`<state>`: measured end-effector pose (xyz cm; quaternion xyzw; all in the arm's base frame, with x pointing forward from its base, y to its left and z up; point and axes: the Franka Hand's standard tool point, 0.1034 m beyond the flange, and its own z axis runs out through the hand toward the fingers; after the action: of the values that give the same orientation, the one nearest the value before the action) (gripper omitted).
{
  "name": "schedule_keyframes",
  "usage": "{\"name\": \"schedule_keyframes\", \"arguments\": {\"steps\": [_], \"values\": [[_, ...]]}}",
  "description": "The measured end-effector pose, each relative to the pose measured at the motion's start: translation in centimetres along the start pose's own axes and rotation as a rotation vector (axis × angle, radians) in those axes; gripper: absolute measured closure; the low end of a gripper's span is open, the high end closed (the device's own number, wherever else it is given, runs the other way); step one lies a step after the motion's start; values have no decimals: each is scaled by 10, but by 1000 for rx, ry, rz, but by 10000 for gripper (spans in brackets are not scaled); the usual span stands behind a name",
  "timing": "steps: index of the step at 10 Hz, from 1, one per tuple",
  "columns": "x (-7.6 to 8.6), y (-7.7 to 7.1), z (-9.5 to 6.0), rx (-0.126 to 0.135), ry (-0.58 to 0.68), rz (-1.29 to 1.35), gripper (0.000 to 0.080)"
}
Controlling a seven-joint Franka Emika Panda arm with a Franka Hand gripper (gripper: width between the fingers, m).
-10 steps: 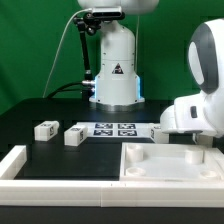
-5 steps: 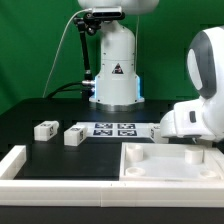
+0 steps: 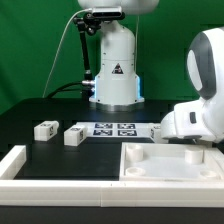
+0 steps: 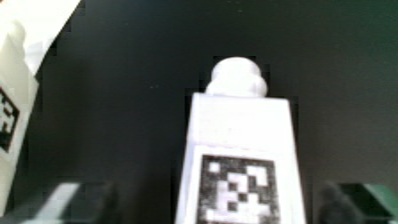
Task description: Assemble one leg
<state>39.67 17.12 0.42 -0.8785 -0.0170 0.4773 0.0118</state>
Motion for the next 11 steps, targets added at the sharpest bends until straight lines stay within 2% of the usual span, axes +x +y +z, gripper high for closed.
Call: {"name": "schedule_keyframes", "arguments": {"steps": [1, 2, 3, 9, 11], "values": [[0, 0, 0, 0, 0, 0, 299], [0, 0, 0, 0, 0, 0, 473], [0, 0, 0, 0, 0, 0, 509], [-3, 1, -3, -2, -4, -1, 509], [-28, 5, -29, -9, -3, -2, 509]]}}
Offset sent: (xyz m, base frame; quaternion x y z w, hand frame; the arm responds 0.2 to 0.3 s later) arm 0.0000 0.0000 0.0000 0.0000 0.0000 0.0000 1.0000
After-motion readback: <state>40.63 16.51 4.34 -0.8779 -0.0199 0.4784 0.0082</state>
